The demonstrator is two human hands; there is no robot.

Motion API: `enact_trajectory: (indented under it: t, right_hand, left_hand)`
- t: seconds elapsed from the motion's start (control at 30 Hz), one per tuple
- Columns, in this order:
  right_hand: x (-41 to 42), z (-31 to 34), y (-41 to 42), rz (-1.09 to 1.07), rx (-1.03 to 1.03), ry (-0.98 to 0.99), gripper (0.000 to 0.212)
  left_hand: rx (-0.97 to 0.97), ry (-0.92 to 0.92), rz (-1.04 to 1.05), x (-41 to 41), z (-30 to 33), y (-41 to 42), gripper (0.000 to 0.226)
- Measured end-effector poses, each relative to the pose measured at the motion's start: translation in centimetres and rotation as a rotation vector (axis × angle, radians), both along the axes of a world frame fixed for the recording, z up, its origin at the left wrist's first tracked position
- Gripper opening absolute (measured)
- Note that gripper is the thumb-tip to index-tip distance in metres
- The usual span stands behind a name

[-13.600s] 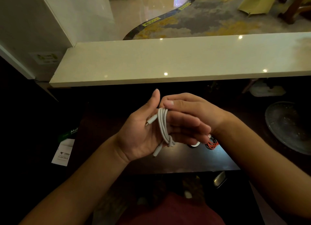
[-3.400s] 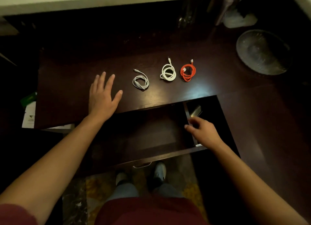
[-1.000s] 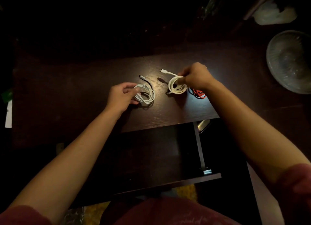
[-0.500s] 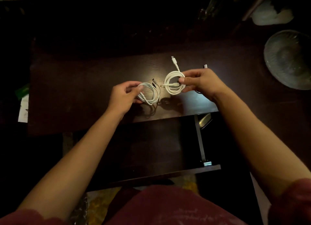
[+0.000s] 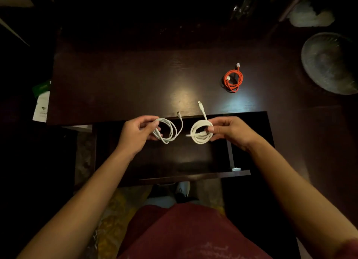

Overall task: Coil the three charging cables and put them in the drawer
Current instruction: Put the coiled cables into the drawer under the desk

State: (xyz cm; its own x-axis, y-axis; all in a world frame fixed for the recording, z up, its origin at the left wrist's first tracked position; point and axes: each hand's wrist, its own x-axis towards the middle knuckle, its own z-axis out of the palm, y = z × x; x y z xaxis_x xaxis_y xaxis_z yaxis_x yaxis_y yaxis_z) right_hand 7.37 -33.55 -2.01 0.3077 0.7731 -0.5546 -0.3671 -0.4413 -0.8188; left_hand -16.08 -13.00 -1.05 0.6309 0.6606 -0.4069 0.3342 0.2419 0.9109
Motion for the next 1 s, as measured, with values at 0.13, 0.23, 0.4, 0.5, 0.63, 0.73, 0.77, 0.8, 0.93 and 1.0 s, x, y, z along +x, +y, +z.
enact_trajectory:
  t: [0.13, 0.23, 0.4, 0.5, 0.63, 0.73, 0.77, 0.8, 0.93, 1.0]
  right_hand:
    - [-2.2, -2.1, -1.0, 0.131, -0.085, 0.006, 0.022]
    - [-3.2, -4.5, -0.7, 0.203, -0.149, -0.011, 0.023]
    - [-3.6, -9.0, 0.4, 0.213, -0.261, -0.006, 0.023]
    - [-3.4, -12.6, 1.9, 0.083, -0.338, -0.032, 0.026]
    - [-3.0, -16.5, 3.3, -0.034, -0.439, -0.028, 0.035]
    - [-2.7, -17.9, 4.0, -0.031, -0.456, 0.013, 0.032]
    - [-2.8, -18.3, 4.1, -0.026, -0.462, 0.028, 0.031]
    - [-3.0, -18.7, 4.2, -0.024, -0.470, 0.042, 0.030]
    - [-3.5, -20.2, 4.7, -0.020, -0.492, 0.080, 0.028]
    - [-3.8, -20.9, 4.8, -0.016, -0.510, 0.076, 0.025]
  left_hand:
    - [-0.015, 0.060, -0.003, -2.7, -2.4, -1.1, 0.012]
    - [-0.016, 0.104, -0.041, -3.8, -4.8, -1.4, 0.013]
    - [-0.044, 0.194, -0.075, -4.3, -9.1, -1.0, 0.013]
    - [-0.058, 0.242, -0.076, -3.5, -12.0, 0.1, 0.015]
    - [-0.113, 0.304, -0.073, -2.1, -15.4, 1.7, 0.010]
    - [-0.203, 0.287, -0.036, -1.4, -17.0, 2.4, 0.011]
    - [-0.233, 0.277, -0.034, -1.3, -17.4, 2.4, 0.011]
    - [-0.264, 0.270, -0.035, -1.2, -17.8, 2.4, 0.012]
    - [-0.347, 0.296, -0.037, -1.3, -19.7, 2.1, 0.014]
    - [-0.361, 0.331, -0.042, -1.4, -20.4, 2.1, 0.015]
